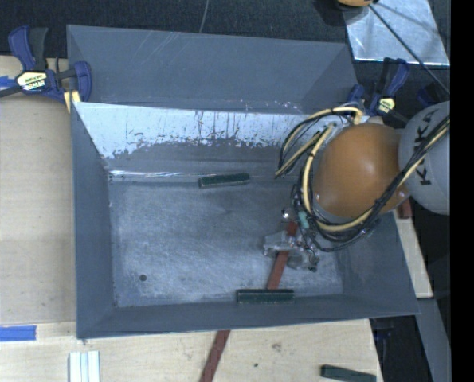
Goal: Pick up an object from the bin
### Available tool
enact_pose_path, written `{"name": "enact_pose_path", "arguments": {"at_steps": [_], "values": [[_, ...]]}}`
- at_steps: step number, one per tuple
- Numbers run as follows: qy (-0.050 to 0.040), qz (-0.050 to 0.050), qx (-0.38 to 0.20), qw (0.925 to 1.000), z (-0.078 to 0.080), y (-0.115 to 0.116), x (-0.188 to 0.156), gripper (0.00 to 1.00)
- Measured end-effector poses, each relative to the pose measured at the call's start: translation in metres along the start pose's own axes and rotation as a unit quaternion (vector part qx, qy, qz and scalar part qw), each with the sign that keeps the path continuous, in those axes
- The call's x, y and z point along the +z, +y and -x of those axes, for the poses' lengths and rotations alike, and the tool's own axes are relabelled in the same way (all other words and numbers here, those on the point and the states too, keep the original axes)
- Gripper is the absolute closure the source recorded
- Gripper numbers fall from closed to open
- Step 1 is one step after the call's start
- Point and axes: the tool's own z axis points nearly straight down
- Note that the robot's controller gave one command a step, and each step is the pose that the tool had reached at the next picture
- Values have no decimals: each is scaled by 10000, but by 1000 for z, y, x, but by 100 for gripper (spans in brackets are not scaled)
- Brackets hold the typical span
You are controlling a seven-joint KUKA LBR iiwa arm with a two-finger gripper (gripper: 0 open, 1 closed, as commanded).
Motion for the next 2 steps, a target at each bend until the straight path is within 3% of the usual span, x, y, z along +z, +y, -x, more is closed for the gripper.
{"name": "enact_pose_path", "arguments": {"at_steps": [2], "values": [[-2,-2,0,10000,0,0,-1,100]]}}
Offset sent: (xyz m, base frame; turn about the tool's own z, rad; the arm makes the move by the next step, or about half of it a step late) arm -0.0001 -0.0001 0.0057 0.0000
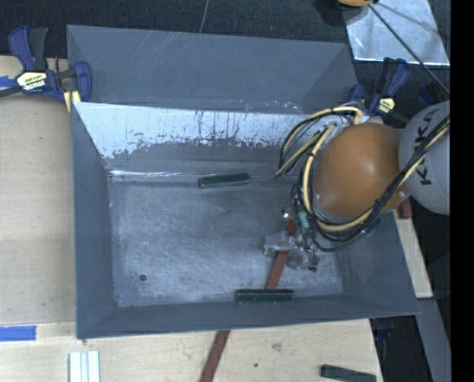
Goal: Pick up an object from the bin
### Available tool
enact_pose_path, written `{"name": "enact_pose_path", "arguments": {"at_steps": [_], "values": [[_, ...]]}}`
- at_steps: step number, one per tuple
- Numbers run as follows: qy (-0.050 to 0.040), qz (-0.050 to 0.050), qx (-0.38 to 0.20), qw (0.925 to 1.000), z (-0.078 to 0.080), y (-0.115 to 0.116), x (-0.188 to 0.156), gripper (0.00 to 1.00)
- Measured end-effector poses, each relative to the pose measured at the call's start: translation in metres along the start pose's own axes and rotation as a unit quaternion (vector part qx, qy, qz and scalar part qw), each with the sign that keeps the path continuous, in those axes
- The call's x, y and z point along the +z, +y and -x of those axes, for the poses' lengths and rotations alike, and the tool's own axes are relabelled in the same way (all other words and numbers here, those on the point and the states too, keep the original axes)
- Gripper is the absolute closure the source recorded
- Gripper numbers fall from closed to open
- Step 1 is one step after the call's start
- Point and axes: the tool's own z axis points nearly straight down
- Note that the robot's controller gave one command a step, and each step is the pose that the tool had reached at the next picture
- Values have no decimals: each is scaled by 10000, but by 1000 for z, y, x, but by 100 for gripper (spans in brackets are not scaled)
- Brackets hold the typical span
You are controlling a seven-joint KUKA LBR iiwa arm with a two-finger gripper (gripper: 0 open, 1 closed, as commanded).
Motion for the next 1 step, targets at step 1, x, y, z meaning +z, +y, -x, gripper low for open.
{"name": "enact_pose_path", "arguments": {"at_steps": [1], "values": [[-2,10,5,10000,0,1,-5,100]]}}
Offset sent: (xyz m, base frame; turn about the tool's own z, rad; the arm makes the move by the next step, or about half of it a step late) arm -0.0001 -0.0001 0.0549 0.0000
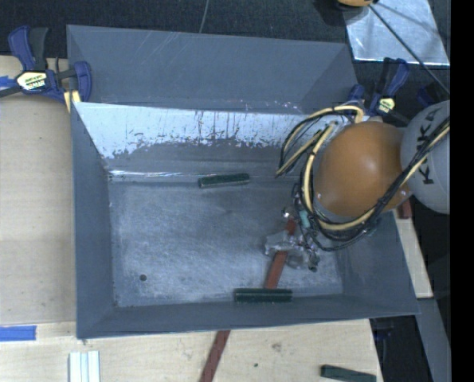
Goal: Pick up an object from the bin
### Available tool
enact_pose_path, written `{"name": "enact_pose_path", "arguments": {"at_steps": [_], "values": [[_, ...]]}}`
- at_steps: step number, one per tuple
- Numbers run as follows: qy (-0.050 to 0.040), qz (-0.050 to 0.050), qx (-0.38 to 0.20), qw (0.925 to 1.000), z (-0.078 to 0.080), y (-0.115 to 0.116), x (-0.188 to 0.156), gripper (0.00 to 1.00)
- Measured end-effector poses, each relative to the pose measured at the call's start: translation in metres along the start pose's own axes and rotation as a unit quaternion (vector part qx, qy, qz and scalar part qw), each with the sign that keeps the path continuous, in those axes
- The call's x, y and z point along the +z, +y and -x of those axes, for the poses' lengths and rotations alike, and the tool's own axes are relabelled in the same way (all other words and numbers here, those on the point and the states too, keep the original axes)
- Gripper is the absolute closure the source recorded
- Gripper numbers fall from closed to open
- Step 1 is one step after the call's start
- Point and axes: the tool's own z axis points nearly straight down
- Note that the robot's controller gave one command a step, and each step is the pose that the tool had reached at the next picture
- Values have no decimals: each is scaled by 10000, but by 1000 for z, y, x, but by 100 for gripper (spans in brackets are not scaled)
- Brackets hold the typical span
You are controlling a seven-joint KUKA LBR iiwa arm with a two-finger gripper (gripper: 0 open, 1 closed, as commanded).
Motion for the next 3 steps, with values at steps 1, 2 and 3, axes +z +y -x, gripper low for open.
{"name": "enact_pose_path", "arguments": {"at_steps": [1,2,3], "values": [[16,34,5,10000,0,2,-20,100],[4,-9,8,10000,0,-1,-36,100],[11,11,10,10000,0,1,-52,100]]}}
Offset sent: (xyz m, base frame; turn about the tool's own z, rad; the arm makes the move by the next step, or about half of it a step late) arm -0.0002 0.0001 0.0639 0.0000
